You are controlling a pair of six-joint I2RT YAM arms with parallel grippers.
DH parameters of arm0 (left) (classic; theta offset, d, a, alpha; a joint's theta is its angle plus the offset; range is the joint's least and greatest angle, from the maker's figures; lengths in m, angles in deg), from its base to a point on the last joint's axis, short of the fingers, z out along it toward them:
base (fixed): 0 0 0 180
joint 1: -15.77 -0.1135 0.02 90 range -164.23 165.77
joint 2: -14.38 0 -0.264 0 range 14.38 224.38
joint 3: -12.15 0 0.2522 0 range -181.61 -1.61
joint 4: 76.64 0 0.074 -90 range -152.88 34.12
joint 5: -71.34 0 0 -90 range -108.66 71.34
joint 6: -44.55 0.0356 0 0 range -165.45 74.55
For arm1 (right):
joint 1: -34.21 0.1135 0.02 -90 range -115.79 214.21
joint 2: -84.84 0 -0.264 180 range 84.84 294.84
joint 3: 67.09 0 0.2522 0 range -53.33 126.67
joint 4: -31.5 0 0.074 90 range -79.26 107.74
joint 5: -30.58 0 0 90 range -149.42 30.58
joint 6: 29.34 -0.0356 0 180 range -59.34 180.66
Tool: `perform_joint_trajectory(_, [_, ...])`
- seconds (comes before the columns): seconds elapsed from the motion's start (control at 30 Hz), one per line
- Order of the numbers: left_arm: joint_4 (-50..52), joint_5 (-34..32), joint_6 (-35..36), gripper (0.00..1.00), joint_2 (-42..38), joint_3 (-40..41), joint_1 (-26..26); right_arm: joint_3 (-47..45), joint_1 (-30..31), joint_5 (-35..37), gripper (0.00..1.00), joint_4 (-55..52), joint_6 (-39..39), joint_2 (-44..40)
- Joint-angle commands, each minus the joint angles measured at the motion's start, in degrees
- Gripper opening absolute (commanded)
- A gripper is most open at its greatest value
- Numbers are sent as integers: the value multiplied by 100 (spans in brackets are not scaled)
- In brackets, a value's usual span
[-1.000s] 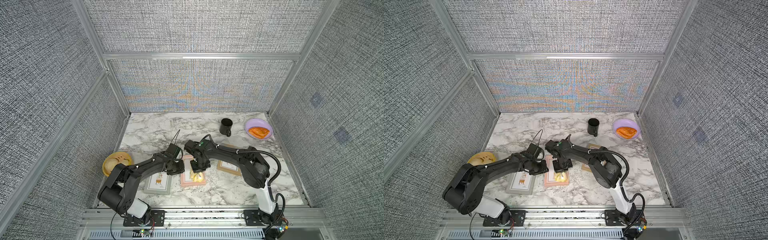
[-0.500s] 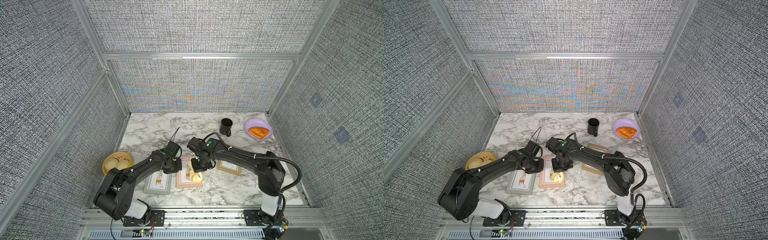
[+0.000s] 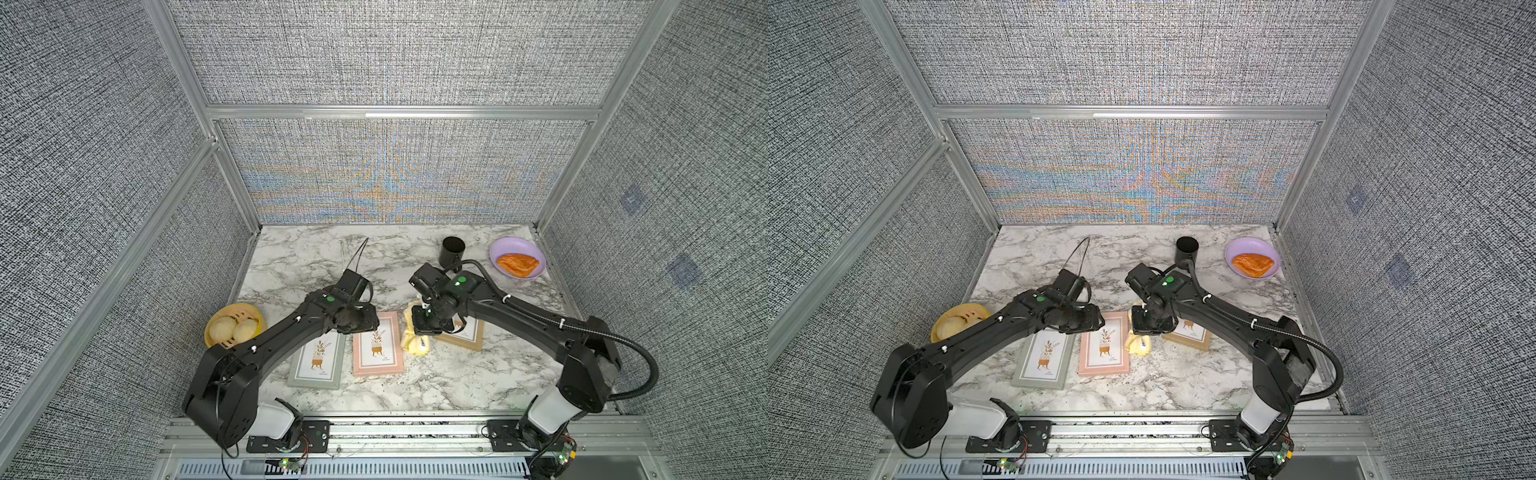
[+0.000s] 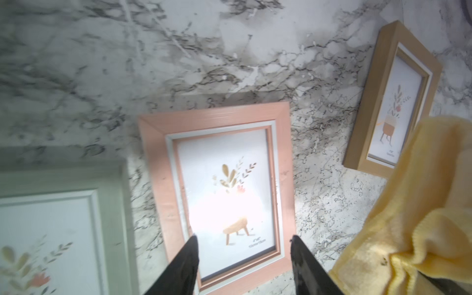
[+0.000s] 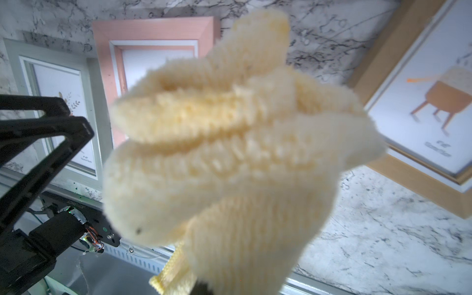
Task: Wipe the picture frame with a cloth
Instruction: Move the picture frame to the center of the board.
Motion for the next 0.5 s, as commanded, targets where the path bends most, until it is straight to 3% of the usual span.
perform_joint_trajectory(0.0, [114,121,1,59,469,-299,319,-251,-218,98,0,-93,-73,-310])
perform_joint_trajectory(0.27, [954,-553,-116,59,1534,-1428,1099,-872,-829,154,0,-368,-52,-1178])
perform_joint_trajectory(0.47, [1788,-1118,-315,58,2324,-2178,1336,-1104,-1196,-87,0,-412,209,-1584])
